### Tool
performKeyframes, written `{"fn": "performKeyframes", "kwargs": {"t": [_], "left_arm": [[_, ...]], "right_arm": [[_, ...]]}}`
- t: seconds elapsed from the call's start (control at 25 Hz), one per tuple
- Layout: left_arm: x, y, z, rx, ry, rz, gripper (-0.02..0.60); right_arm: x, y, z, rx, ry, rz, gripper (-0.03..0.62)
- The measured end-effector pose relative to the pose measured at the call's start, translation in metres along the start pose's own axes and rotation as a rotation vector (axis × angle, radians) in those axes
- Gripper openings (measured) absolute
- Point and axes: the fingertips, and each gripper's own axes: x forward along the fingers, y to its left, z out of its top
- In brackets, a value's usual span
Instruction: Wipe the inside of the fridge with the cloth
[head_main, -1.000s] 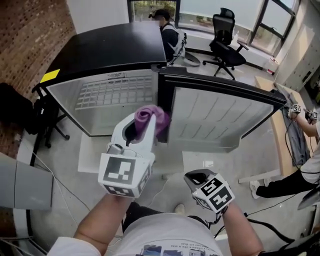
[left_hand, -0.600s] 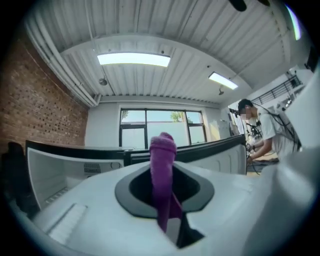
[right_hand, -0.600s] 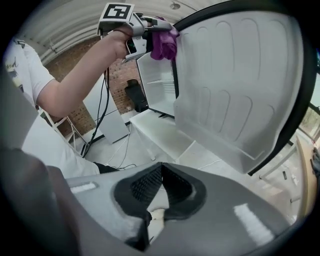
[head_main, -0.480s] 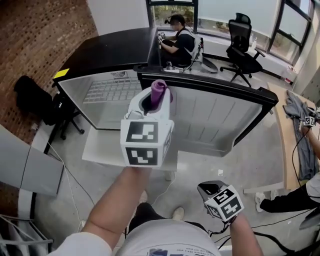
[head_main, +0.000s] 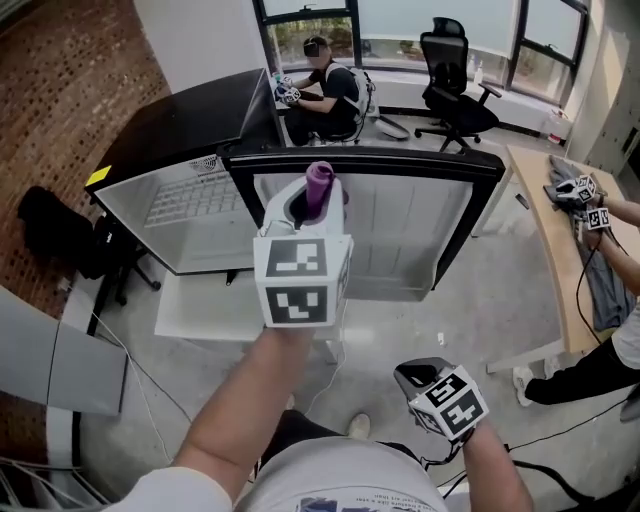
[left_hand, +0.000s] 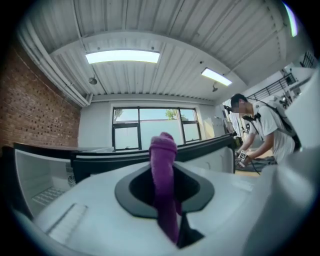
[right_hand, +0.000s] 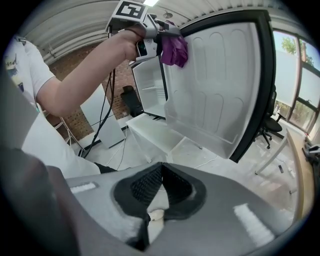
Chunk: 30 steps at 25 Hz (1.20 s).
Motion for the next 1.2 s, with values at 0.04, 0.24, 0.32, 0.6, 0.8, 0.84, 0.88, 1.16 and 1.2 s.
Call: {"fn": "performKeyframes", "kwargs": {"t": [0.04,0.24,0.32,0.6,0.8,0.84,0.88,1.16,1.2], "left_arm": [[0.003,-0.007,0.000,0.003,0.001,-0.011,0.069],[0.017,-0.042,0.003,0.003,0.005,-0.066,0.069],[0.022,-0.055,0.004,0.005,0.007,-0.090,0.069],[0.041,-0.104,0.010,0.019,0.011,-0.175,0.071],[0.052,-0.131,0.013,0.025,0.012,-0.226,0.071],[0.054,-0.137,0.014,0.025,0.012,-0.240,0.071],[0.057,-0.143,0.014,0.024,0.014,-0.255,0.071],[0.065,-0.174,0.012,0.034,0.027,-0.337,0.071],[0.064,-0.177,0.011,0.036,0.027,-0.350,0.071]], "right_arm": [[-0.002,-0.001,-0.003,0.008,-0.004,-0.006,0.003],[-0.009,-0.004,-0.020,0.055,-0.017,-0.023,0.003],[-0.012,-0.005,-0.024,0.068,-0.023,-0.028,0.003],[-0.025,-0.017,-0.031,0.107,-0.054,-0.067,0.003],[-0.031,-0.024,-0.038,0.129,-0.062,-0.088,0.003],[-0.032,-0.025,-0.039,0.133,-0.064,-0.092,0.003],[-0.033,-0.027,-0.040,0.137,-0.066,-0.097,0.003],[-0.038,-0.035,-0.042,0.154,-0.078,-0.118,0.003],[-0.039,-0.035,-0.043,0.156,-0.079,-0.119,0.003]]}}
